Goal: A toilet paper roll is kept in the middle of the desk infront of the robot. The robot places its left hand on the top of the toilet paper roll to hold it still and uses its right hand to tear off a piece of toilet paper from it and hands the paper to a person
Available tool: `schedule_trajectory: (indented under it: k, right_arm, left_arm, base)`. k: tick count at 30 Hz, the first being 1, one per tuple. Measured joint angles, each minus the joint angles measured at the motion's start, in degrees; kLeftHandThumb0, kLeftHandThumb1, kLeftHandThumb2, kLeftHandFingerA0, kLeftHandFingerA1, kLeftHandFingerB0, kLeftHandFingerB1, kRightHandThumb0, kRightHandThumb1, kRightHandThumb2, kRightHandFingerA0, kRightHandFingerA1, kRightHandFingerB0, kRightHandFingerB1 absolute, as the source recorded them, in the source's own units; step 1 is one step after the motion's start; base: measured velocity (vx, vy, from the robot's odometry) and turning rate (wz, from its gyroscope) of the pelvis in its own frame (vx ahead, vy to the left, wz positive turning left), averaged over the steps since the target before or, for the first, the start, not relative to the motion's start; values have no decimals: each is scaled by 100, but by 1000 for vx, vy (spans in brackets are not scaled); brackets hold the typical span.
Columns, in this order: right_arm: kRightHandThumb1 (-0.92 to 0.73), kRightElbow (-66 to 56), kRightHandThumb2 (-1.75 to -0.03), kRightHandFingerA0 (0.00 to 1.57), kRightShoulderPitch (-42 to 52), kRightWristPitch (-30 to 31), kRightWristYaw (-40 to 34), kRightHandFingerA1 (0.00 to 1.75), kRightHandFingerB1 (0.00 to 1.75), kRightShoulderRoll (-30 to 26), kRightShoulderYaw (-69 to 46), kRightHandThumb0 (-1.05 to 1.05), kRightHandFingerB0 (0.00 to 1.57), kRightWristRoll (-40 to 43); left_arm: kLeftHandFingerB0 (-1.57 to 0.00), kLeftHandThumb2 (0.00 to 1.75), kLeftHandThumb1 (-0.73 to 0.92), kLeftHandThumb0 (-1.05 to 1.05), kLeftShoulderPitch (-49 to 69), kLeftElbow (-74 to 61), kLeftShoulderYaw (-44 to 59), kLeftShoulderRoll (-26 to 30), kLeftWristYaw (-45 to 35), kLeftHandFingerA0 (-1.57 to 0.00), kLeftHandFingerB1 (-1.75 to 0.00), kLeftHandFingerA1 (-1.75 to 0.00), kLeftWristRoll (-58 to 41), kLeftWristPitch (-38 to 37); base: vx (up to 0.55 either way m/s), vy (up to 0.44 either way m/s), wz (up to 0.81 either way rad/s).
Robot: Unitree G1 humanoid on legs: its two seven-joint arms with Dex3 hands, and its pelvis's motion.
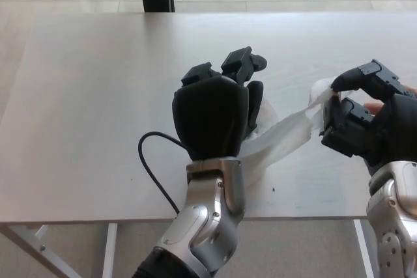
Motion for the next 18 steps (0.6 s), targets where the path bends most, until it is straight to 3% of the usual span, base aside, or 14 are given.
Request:
schedule_trajectory:
  k: [2, 8, 9, 10, 18]
  right_arm:
    - [-36, -21, -143, 103, 0, 95, -57, 175, 170, 0, 9, -14, 72, 138]
    - [-40, -52, -152, 100, 0, 299, -216, 175, 171, 0, -3, -17, 70, 568]
    - [-67, -57, -131, 114, 0, 326, -248, 124, 122, 1, -6, -9, 111, 642]
    - [-43, -58, -151, 102, 0, 340, -270, 175, 174, 1, -12, -17, 71, 693]
    - [-53, -60, -138, 99, -500, 547, -714, 175, 175, 48, -370, -19, 61, 1257]
  left_arm:
    - [-66, 78, 52, -31, 7, -2, 3, 12, 0, -75, -76, -91, -1, -15]
    - [-69, 81, 48, -30, 18, -15, 0, 30, 2, -77, -77, -98, 1, -23]
    - [-69, 81, 47, -29, 22, -20, -1, 32, 4, -78, -76, -100, 1, -23]
    - [-70, 81, 47, -29, 26, -23, -2, 33, 5, -77, -76, -99, 1, -23]
    - [-68, 79, 51, -30, 101, -74, -32, 45, 80, -78, -77, -94, 7, -57]
  base:
    - [0, 0, 0]
    - [0, 0, 0]
    - [0, 0, 0]
    - [0, 0, 0]
    - [0, 0, 0]
